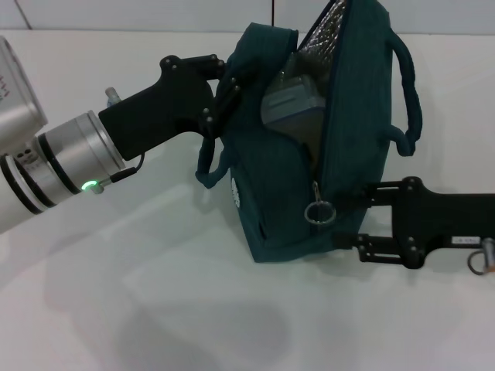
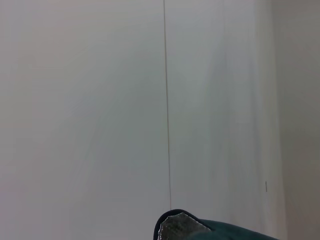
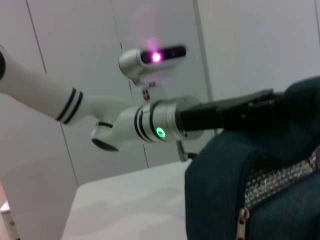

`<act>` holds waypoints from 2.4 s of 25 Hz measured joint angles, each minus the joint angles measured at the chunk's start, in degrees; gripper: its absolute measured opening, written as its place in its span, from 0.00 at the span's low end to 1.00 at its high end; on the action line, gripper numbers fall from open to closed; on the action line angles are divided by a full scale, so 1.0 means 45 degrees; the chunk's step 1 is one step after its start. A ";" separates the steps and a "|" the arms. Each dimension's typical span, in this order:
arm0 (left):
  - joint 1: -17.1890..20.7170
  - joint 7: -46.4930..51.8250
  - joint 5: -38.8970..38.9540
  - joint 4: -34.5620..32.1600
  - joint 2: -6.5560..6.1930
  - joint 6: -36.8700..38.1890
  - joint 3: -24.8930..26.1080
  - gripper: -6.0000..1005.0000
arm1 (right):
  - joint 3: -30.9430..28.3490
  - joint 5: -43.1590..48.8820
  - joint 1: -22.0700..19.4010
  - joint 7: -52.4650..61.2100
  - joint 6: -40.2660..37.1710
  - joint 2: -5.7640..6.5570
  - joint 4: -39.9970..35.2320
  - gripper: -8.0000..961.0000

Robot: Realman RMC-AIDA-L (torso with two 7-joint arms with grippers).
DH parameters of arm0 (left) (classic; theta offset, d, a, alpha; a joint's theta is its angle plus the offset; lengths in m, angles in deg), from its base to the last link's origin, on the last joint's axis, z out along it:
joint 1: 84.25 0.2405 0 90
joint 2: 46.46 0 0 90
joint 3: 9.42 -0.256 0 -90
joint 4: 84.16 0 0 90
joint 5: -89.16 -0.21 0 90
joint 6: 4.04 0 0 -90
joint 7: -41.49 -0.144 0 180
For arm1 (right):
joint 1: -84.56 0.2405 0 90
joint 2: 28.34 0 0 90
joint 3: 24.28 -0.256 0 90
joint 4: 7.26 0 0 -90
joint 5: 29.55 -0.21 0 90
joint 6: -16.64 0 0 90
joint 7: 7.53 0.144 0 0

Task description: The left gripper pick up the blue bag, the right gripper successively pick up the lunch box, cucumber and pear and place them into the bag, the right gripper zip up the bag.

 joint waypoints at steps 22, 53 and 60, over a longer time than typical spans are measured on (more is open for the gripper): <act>-0.0002 -0.0004 0.0095 0.0222 0.0078 -0.0045 -0.0211 0.12 | 0.2582 -0.2640 0.0576 -0.2468 0.0546 -0.0109 0.1326 0.17; 0.0123 0.1916 0.1853 0.1373 -0.0070 0.0587 -0.0077 0.73 | 0.3510 -0.3627 0.0817 -0.4639 0.0584 -0.0003 0.1153 0.02; 0.0888 0.1350 0.2471 0.1027 -0.0004 0.1945 -0.0060 0.89 | 0.3525 -0.3661 0.0827 -0.5004 0.0176 -0.0089 0.1050 0.02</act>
